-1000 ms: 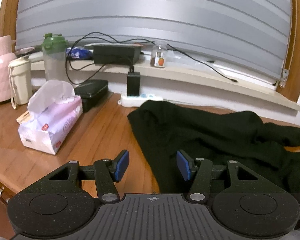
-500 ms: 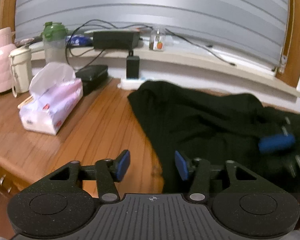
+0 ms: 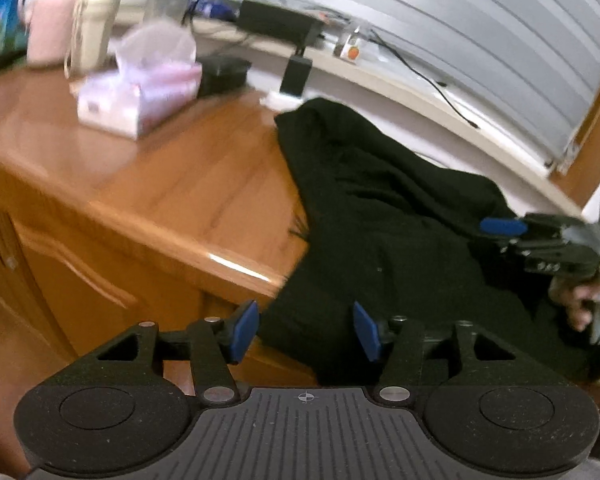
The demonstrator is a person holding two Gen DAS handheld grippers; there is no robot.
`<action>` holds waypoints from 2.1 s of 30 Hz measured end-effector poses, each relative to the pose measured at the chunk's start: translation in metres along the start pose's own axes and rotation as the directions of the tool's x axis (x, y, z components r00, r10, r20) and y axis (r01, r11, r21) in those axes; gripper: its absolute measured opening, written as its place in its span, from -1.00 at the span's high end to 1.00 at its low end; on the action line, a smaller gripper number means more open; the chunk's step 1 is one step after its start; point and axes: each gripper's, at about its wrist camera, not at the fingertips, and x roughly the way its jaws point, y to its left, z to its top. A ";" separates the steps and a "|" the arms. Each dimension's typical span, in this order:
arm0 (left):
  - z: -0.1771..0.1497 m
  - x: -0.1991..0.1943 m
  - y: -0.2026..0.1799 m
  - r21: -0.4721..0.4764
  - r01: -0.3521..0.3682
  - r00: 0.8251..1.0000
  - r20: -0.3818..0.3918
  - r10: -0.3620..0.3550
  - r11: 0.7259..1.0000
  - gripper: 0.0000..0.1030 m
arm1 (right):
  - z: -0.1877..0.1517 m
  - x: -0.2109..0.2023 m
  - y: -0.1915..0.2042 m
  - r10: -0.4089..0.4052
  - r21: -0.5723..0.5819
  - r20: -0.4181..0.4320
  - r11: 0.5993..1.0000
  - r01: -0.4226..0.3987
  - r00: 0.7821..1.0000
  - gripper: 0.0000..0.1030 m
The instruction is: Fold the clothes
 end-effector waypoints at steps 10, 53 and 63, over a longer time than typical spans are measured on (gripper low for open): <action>-0.005 -0.010 -0.009 0.069 -0.066 0.995 0.082 0.061 0.995 0.91 | -0.004 -0.005 -0.008 -0.025 0.016 0.015 1.000 0.025 1.000 0.10; 0.188 0.172 0.037 -0.029 -0.044 0.995 0.087 0.046 0.999 -0.14 | -0.055 -0.023 -0.072 -0.027 0.155 0.029 0.988 0.022 0.999 -0.19; 0.156 0.183 0.006 0.139 -0.064 0.995 0.080 0.054 0.988 0.13 | -0.057 -0.027 -0.075 -0.011 0.175 0.039 0.985 0.004 0.999 -0.19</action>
